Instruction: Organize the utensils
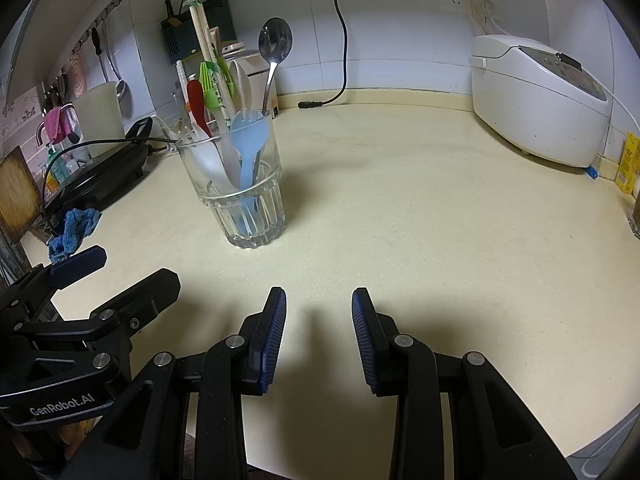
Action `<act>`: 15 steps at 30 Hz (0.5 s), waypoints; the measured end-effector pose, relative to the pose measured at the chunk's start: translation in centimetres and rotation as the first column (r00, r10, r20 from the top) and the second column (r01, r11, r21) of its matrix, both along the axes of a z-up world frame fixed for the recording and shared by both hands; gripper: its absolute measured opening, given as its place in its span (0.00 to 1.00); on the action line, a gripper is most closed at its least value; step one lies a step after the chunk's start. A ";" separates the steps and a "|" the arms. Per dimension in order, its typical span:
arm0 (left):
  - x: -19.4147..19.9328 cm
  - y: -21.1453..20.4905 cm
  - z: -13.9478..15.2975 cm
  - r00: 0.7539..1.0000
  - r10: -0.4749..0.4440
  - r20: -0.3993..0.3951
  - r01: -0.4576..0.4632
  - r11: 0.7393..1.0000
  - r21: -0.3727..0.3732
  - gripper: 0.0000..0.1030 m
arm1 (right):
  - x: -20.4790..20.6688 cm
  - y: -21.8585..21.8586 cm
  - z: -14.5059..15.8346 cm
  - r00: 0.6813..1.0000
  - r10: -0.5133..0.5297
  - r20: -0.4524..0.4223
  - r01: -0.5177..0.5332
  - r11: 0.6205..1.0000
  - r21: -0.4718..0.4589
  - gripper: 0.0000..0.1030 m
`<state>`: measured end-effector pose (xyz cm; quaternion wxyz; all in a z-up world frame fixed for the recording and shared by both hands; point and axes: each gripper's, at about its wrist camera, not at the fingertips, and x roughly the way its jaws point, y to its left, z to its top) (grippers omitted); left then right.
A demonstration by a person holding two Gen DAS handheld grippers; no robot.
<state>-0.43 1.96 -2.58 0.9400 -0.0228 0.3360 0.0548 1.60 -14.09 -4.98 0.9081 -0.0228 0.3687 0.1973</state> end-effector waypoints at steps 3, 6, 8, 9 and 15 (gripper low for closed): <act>0.0 0.0 0.0 1.000 0.000 0.000 0.000 1.000 0.001 0.98 | 0.0 0.0 0.0 1.000 0.000 0.000 0.000 1.000 0.000 0.33; 0.0 0.0 0.0 1.000 0.000 0.000 0.000 1.000 0.000 0.98 | 0.0 0.0 0.0 1.000 0.000 0.000 0.000 1.000 0.000 0.33; 0.0 0.0 0.0 1.000 0.000 0.000 0.000 1.000 0.001 0.98 | 0.0 0.0 0.0 1.000 0.000 0.001 0.000 1.000 0.000 0.33; 0.0 0.0 0.0 1.000 0.000 0.000 0.000 1.000 0.001 0.98 | 0.0 0.0 0.0 1.000 0.000 0.000 0.000 1.000 0.000 0.33; 0.0 0.0 -0.1 1.000 0.004 0.002 -0.004 1.000 0.007 0.98 | 0.0 0.0 -0.1 1.000 0.004 -0.005 -0.004 1.000 -0.001 0.33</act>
